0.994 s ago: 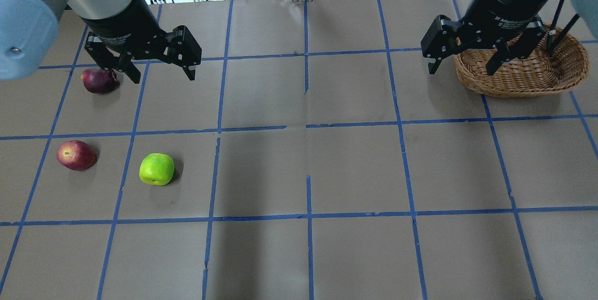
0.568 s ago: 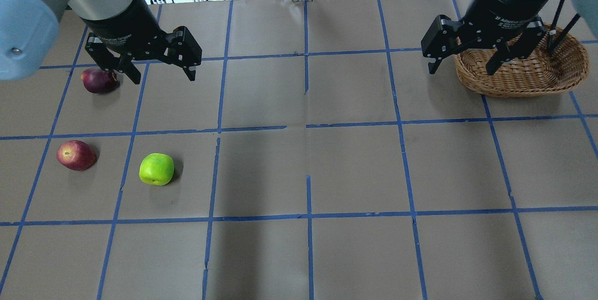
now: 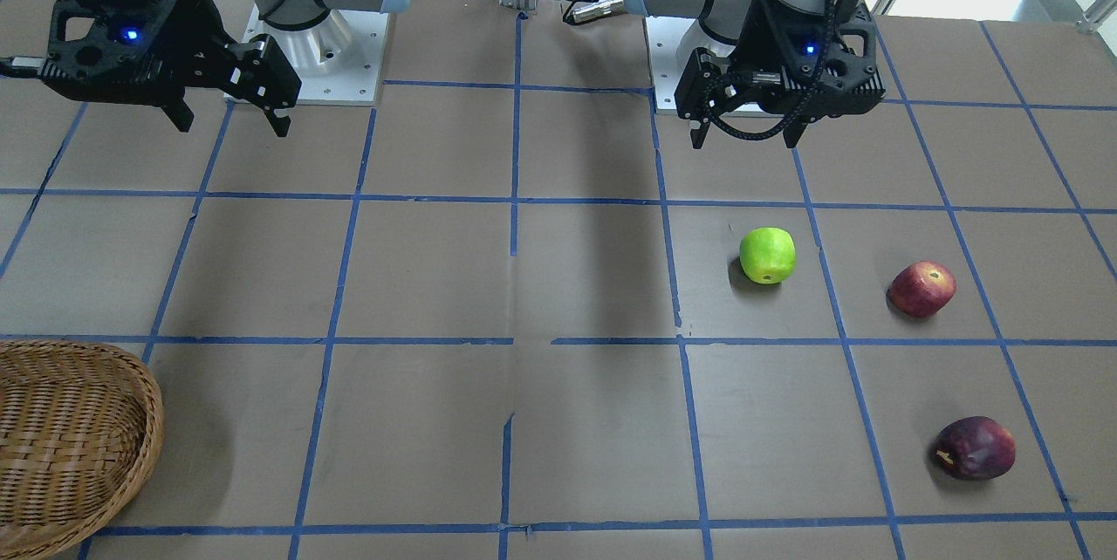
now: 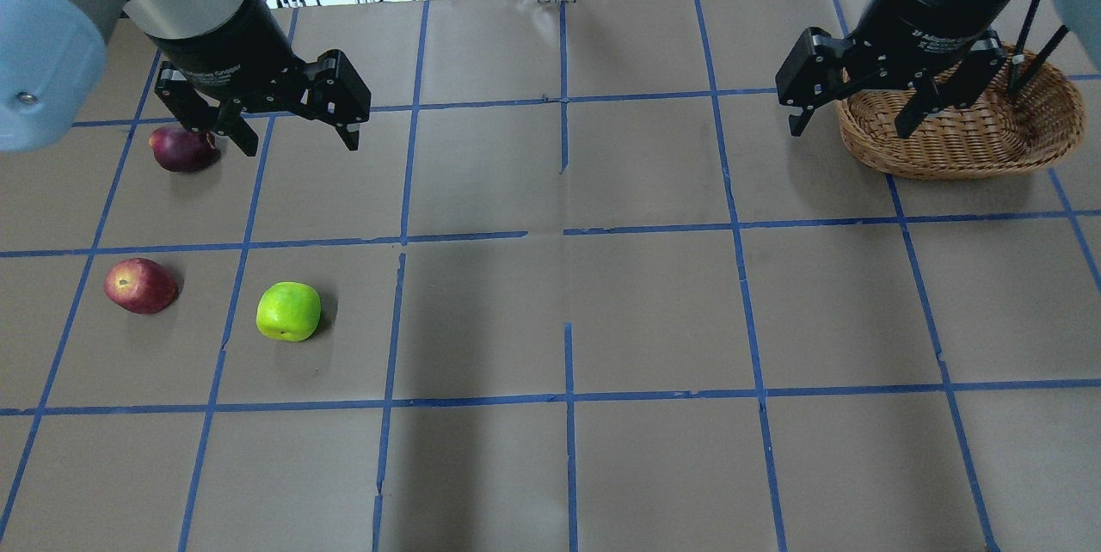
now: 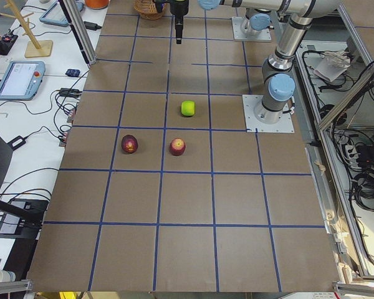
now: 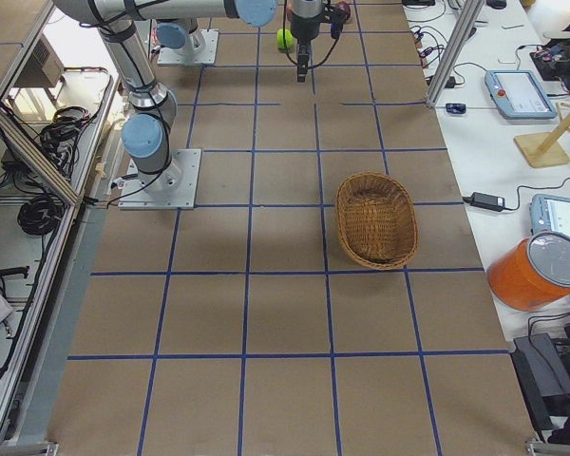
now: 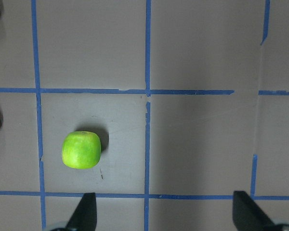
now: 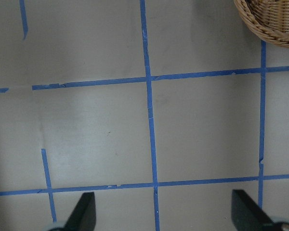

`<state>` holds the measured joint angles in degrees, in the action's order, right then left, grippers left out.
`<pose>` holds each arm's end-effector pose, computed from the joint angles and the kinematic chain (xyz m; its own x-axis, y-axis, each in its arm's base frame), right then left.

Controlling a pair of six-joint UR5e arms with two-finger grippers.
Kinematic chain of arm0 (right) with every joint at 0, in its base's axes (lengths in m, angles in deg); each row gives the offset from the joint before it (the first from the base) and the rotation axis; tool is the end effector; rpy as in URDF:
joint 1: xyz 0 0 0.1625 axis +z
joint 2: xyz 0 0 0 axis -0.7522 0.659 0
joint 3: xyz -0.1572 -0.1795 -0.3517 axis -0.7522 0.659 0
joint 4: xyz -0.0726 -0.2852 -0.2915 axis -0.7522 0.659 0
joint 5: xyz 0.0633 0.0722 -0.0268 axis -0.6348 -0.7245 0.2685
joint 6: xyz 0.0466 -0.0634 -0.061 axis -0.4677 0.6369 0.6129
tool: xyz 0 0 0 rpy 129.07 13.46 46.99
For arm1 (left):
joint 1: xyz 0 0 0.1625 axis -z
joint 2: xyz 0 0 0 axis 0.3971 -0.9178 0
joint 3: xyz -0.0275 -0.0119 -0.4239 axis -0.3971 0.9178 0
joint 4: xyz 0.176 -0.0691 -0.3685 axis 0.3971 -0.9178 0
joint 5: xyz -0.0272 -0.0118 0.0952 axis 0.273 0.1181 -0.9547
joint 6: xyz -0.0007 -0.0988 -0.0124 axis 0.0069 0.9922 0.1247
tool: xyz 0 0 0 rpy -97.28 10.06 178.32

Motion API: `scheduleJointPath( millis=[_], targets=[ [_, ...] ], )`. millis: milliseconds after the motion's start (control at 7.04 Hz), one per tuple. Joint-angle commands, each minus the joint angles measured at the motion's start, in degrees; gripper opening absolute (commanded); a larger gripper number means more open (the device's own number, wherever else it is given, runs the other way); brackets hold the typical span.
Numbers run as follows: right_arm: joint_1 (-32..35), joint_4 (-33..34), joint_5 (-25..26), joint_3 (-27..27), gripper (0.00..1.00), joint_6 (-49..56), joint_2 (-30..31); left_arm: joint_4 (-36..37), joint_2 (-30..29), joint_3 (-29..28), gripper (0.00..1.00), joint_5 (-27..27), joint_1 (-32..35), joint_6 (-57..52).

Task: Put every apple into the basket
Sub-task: 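Move the left gripper down over the green apple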

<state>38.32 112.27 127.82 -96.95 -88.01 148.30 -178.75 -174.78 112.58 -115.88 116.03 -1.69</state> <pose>0.1123 -0.4779 0.5091 -0.9975 0.0639 -0.0294 0.0635 0.9979 0.0143 -0.1536 -0.4782 0.5079 -0.9996 -0.0236 -0.0175 -0.0232 0.9995 -0.0221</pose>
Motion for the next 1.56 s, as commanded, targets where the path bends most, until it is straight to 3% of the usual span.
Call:
scheduleJointPath(
  millis=[0, 426, 710, 1136, 1420],
  targets=[
    [0.0, 0.0, -0.1, 0.0, 1.0, -0.1, 0.0, -0.8, 0.8, 0.3, 1.0, -0.1, -0.1, -0.3],
    [0.1, 0.0, -0.1, 0.0, 1.0, -0.1, 0.3, -0.8, -0.1, 6.7, 1.0, -0.3, -4.5, -1.6],
    [0.0, 0.0, 0.0, 0.0, 1.0, -0.1, 0.3, 10.2, -0.4, 18.0, 1.0, -1.4, -9.9, -11.5],
    [0.0, 0.0, 0.0, 0.0, 1.0, -0.1, 0.3, 33.3, -3.5, 35.2, 1.0, -2.0, -19.5, -28.2],
    [0.0, 0.0, -0.1, 0.0, 1.0, -0.1, 0.3, 37.6, -7.4, 38.0, 1.0, -1.9, -19.6, -27.5]
  ],
)
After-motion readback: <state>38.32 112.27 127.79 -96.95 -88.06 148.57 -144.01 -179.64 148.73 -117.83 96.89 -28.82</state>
